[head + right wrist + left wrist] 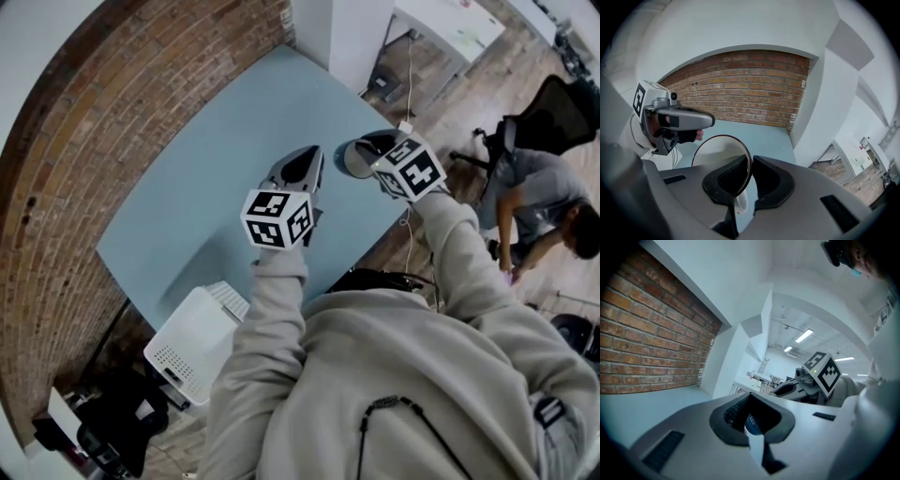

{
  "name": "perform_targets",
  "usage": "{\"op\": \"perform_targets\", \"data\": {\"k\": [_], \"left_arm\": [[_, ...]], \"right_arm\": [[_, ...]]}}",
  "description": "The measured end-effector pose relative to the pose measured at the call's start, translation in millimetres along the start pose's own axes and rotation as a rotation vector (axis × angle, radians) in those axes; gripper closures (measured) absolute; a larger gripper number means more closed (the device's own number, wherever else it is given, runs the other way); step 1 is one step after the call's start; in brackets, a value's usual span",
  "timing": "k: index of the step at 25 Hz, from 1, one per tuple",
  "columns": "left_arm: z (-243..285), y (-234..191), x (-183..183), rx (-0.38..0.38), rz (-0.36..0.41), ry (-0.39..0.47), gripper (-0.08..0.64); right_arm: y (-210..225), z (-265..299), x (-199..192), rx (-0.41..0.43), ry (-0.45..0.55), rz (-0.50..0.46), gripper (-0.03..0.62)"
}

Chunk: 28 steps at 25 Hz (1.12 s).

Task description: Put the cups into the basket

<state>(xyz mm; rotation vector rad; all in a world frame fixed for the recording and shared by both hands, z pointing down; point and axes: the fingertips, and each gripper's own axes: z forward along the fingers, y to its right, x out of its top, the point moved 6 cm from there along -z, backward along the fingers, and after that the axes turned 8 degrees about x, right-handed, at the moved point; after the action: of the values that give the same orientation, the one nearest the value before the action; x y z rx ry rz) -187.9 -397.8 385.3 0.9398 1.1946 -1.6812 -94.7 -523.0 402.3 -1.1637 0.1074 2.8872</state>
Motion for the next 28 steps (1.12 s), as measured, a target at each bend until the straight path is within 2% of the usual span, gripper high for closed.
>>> {"op": "perform_targets", "data": {"k": [4, 9, 12, 15, 18, 22, 28], "left_arm": [[-51.0, -41.4, 4.0, 0.137, -0.012, 0.043, 0.564], [-146.0, -91.1, 1.1, 0.333, -0.038, 0.103, 0.563], [-214.4, -116.7, -12.3, 0.467, -0.059, 0.125, 0.565], [-291.4, -136.7, -33.8, 0.613, -0.112, 0.167, 0.563], [-362.3, -149.2, -49.9, 0.716, -0.167, 0.226, 0.563], [-421.9, -151.3, -55.2, 0.78, -0.213, 0.317, 0.563], [-451.5, -144.7, -60.4, 0.787, -0.201, 0.338, 0.564]], "right_arm": [[-44.1, 35.3, 33.5, 0.101, 0.002, -0.112, 0.544], [-120.2, 84.4, 71.7, 0.23, -0.001, -0.263, 0.543], [-184.9, 118.7, 97.9, 0.336, 0.006, -0.365, 0.543], [-265.8, 147.0, 118.4, 0.462, 0.013, -0.474, 0.544], [-345.0, 159.4, 133.0, 0.553, 0.023, -0.575, 0.543], [-424.9, 164.4, 147.5, 0.644, 0.023, -0.688, 0.543], [-476.4, 161.9, 146.7, 0.683, 0.013, -0.748, 0.543]]}}
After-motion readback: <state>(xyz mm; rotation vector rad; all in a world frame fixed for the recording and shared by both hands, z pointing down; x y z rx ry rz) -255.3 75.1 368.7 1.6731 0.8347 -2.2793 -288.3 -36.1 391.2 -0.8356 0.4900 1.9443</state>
